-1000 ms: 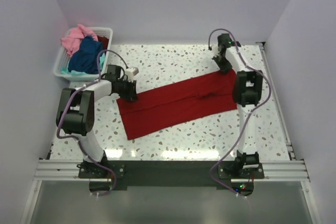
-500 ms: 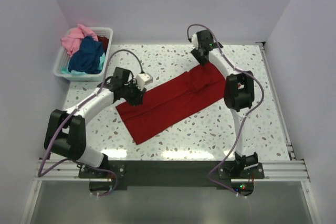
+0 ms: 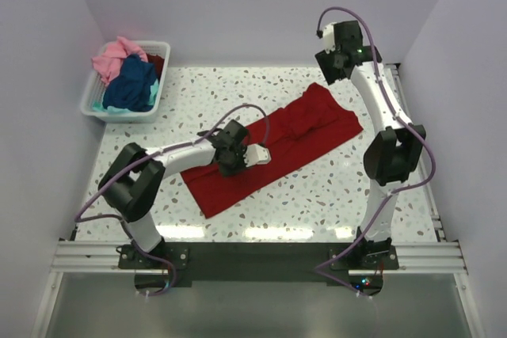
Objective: Fold and stack the t-shirts
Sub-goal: Fold the tshirt
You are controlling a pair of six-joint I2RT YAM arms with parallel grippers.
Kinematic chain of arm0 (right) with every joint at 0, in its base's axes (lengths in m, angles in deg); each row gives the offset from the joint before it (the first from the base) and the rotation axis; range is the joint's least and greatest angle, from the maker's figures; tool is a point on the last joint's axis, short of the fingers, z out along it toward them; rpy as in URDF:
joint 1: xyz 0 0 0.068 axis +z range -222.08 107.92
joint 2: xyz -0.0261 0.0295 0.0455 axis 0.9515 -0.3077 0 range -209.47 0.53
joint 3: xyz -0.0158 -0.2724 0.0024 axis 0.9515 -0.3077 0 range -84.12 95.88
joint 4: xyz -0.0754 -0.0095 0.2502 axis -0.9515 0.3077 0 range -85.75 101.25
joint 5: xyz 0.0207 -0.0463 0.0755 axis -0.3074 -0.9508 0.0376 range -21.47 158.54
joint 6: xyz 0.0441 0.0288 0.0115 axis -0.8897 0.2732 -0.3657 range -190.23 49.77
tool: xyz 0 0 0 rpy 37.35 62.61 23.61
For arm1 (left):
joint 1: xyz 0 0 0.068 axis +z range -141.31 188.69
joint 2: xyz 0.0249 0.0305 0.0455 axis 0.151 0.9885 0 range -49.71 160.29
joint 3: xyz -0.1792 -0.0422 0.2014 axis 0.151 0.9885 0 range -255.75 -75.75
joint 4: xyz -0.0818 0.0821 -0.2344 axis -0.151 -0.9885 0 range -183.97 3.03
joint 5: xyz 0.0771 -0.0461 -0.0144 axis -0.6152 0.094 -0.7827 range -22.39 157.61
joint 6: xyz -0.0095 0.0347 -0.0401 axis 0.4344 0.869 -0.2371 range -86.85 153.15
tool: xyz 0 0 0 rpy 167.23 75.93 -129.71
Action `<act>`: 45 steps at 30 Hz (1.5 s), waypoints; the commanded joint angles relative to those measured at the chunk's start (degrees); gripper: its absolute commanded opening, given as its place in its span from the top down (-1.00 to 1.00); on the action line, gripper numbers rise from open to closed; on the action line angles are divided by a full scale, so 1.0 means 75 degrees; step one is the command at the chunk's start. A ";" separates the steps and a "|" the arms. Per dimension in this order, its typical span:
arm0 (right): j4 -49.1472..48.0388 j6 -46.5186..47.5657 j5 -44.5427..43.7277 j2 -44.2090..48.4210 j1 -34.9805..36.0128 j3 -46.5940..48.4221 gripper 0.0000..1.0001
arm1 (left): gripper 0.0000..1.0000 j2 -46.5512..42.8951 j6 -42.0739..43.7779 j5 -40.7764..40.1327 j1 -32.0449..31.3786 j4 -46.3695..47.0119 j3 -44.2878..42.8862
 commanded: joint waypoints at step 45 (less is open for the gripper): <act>0.0514 0.0375 -0.0374 -0.5066 0.1619 0.2914 0.78 | 0.37 -0.2413 -0.4069 0.3250 0.3390 0.0822 0.0202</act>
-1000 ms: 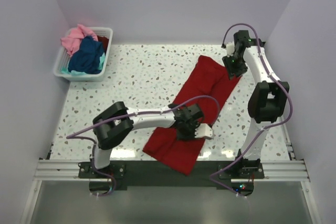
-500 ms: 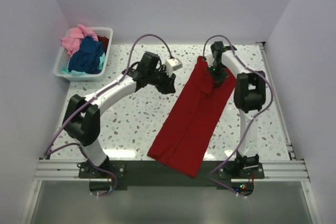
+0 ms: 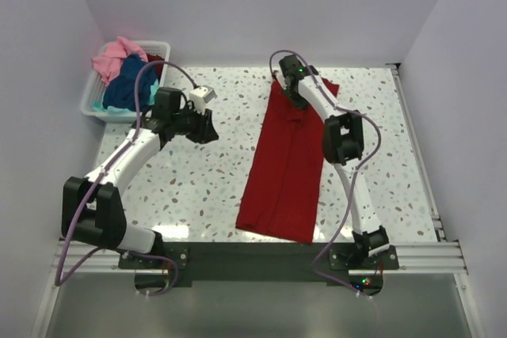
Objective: Fold and stack the t-shirts
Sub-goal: Fold the tshirt
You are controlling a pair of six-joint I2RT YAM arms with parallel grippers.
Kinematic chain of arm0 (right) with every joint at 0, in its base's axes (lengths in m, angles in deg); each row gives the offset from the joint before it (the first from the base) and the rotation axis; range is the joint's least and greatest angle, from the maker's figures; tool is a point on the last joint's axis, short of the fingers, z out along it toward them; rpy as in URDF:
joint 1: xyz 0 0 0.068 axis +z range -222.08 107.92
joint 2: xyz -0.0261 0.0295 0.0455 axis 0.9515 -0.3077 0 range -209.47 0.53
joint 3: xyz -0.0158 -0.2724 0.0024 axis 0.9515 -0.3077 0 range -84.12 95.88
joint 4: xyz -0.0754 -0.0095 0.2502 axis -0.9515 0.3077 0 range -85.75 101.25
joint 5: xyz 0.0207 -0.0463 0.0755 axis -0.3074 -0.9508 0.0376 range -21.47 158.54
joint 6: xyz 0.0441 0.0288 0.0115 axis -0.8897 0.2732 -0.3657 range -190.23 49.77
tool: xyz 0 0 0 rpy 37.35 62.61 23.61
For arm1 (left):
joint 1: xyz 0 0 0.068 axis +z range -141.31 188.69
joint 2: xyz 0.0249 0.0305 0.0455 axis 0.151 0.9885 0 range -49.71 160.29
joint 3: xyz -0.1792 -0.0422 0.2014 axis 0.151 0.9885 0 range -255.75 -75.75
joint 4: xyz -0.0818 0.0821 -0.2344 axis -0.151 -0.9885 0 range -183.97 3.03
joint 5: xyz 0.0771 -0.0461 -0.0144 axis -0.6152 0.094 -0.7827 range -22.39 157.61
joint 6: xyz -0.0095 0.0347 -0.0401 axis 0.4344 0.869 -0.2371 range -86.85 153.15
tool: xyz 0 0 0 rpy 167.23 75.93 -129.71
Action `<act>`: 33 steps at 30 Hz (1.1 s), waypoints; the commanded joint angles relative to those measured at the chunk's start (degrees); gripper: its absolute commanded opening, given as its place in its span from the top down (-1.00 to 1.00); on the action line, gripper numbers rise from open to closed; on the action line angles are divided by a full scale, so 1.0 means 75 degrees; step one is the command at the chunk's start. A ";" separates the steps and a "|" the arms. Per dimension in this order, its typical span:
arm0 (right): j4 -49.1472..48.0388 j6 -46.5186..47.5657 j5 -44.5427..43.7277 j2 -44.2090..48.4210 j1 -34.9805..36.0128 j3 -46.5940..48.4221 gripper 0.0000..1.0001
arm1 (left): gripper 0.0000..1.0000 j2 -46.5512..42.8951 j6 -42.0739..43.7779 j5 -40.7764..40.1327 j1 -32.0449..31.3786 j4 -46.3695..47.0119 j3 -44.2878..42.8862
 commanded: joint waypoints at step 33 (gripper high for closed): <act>-0.1219 0.4796 0.6286 1.1261 0.0750 -0.9880 -0.96 | -1.00 -0.3001 0.4703 -0.0275 -0.4848 0.0043 0.2219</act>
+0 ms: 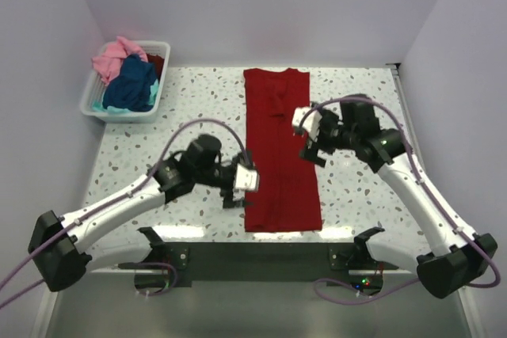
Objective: Fold and stack the t-shirts
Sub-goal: Fold the tshirt
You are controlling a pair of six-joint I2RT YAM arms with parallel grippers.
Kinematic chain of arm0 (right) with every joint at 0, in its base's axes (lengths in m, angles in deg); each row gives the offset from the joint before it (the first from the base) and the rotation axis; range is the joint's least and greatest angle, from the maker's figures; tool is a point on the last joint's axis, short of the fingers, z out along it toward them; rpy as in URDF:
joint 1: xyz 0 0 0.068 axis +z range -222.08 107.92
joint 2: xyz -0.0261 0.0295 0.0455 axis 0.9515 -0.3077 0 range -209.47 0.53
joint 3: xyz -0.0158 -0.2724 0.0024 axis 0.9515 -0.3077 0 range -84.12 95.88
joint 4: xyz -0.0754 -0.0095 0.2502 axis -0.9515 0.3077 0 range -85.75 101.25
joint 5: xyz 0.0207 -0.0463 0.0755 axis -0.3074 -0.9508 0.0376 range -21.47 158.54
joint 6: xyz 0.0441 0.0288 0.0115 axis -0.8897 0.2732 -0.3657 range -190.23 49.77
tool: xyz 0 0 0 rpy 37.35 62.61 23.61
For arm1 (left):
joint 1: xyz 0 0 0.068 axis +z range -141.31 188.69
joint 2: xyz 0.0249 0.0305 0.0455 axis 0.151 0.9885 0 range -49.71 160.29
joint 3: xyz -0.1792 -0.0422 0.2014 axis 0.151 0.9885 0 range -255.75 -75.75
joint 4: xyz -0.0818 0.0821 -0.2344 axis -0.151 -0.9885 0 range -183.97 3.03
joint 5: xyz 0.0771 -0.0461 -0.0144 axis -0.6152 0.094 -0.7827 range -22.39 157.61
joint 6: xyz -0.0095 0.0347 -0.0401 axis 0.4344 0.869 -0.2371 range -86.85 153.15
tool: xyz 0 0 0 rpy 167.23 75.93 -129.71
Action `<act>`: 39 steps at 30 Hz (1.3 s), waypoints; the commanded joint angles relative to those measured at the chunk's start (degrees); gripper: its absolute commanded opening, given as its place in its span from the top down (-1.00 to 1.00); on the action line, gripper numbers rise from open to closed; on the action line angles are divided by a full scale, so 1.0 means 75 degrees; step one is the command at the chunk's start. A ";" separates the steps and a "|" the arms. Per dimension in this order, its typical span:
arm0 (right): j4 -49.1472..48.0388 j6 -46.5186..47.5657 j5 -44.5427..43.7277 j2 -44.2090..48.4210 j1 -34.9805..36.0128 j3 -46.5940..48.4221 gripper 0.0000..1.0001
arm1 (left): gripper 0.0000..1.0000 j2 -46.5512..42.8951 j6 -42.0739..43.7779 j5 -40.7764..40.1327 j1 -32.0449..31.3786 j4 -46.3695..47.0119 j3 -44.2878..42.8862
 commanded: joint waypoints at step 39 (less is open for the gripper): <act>0.1858 0.5869 0.1354 0.1063 0.1180 -0.5765 0.12 | 0.11 0.2296 0.0901 -0.3077 -0.3920 0.2287 0.2553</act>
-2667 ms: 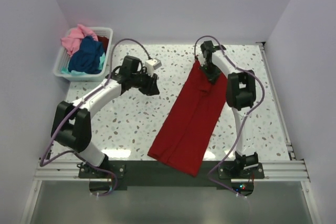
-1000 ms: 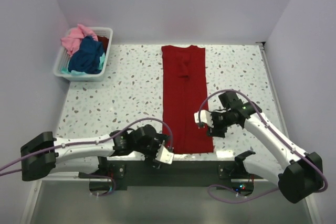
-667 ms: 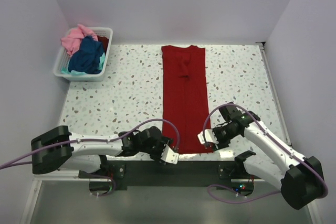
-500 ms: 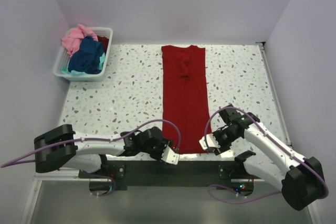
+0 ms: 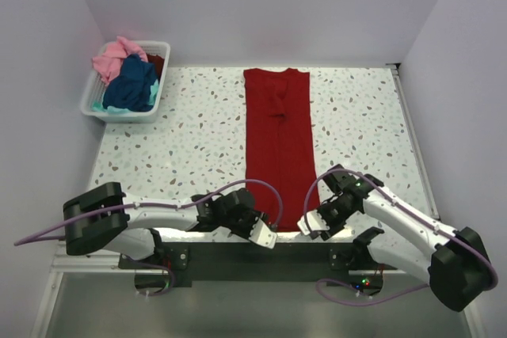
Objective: Fold and stack the t-shirts
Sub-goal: Fold the tshirt
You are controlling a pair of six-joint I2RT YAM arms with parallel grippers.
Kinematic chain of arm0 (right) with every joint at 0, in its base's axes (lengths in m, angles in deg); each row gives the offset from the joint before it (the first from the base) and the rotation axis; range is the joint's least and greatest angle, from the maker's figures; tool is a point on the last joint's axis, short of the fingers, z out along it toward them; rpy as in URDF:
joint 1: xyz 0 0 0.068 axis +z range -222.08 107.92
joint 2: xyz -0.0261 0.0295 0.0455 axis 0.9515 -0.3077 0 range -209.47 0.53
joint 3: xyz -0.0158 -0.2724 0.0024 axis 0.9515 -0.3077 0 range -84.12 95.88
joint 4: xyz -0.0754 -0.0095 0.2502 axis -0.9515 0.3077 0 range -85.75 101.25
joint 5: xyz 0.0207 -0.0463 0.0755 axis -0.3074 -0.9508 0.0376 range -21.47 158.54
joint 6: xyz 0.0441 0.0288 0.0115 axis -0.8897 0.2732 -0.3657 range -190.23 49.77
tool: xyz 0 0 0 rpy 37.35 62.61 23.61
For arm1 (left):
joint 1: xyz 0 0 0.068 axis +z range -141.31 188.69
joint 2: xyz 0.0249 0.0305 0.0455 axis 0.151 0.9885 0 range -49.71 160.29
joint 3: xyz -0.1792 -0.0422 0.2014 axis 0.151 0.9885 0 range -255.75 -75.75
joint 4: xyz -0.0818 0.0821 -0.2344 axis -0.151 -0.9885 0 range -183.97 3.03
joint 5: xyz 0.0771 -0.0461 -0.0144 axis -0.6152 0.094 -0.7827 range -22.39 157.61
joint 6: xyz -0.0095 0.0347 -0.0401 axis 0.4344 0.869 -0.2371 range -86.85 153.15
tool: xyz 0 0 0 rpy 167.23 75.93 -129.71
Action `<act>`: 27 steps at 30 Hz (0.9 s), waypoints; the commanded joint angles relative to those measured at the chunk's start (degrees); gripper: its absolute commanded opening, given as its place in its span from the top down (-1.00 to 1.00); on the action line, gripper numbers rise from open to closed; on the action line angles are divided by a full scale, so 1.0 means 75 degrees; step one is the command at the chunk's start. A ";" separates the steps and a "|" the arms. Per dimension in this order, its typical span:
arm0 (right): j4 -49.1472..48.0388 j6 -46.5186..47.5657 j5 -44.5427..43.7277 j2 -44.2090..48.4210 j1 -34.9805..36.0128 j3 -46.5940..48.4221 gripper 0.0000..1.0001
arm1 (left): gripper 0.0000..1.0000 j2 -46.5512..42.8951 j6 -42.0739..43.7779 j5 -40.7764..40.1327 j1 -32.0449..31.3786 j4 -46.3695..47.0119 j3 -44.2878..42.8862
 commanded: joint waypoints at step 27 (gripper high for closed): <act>-0.1254 -0.3018 -0.1440 0.1004 0.1415 -0.0019 0.10 | 0.43 -0.0213 0.0398 0.0369 -0.0033 -0.0655 0.0010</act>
